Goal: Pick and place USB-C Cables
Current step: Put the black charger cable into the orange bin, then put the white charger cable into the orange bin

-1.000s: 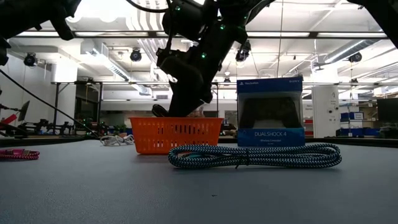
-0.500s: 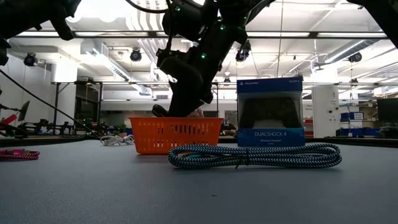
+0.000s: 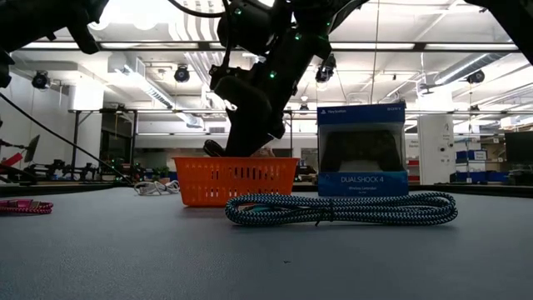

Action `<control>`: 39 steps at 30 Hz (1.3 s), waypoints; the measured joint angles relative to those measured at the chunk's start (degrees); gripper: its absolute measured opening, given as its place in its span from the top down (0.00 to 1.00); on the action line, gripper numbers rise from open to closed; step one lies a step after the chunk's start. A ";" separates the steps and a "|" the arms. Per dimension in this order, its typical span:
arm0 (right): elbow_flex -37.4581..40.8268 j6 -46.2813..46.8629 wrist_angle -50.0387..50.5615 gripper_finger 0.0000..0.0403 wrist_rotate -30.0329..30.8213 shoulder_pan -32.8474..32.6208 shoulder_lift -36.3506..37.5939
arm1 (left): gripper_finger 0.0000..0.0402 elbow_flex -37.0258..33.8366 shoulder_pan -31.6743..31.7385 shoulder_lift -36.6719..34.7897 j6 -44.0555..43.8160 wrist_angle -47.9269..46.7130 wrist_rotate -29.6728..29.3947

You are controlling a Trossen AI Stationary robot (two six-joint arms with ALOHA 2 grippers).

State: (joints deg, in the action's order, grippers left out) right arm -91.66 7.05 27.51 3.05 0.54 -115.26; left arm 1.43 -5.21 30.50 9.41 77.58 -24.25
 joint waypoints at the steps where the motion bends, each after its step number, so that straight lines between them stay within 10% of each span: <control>1: 0.00 -0.07 0.02 0.81 0.00 0.00 0.00 | 1.00 0.00 0.00 0.00 0.00 0.00 0.00; 39: 0.68 1.32 5.52 0.70 0.00 -2.13 6.59 | 1.00 0.00 0.00 0.00 -0.02 0.04 0.00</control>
State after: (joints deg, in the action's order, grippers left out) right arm -90.97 8.37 33.02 3.05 -1.59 -108.67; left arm 1.43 -5.22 30.50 9.39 77.62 -24.25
